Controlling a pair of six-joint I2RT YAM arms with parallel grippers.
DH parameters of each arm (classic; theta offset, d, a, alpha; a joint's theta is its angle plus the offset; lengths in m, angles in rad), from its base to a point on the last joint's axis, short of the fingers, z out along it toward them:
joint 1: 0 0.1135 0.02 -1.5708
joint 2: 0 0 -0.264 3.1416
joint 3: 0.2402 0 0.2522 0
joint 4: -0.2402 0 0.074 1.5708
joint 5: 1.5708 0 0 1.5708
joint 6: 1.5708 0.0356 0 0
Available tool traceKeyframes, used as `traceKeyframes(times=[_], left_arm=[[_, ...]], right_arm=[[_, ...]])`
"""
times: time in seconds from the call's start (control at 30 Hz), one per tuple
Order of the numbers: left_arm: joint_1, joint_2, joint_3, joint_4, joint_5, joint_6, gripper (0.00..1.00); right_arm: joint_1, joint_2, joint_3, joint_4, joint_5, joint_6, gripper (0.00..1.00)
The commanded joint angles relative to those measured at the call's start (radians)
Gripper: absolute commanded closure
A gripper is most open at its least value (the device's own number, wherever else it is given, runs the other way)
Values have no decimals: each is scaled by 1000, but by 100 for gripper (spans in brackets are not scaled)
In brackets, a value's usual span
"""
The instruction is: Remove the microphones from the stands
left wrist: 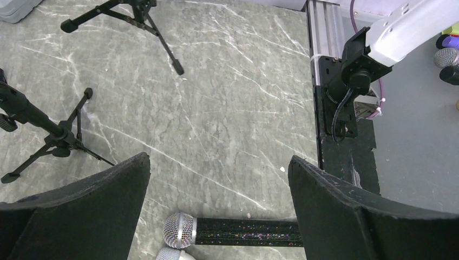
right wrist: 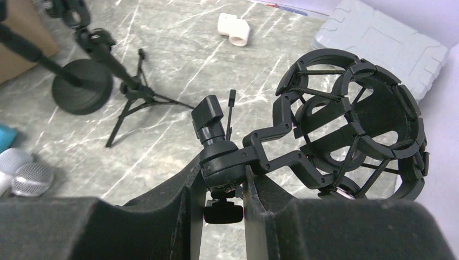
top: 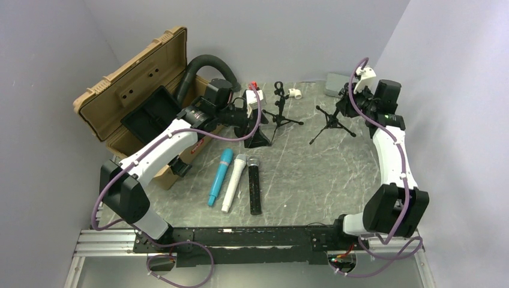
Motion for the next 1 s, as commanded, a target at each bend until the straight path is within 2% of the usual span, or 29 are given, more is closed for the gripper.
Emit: traceKeyframes(times=[0.0, 0.43, 0.97], left_arm=[[2, -37, -4, 15, -3, 9, 1], [3, -49, -17, 15, -17, 12, 1], [3, -60, -26, 12, -24, 12, 1]], right_arm=[[-3, 49, 7, 209, 57, 33, 100], [9, 270, -9, 432, 47, 13, 100], [151, 339, -108, 583, 106, -84, 100]])
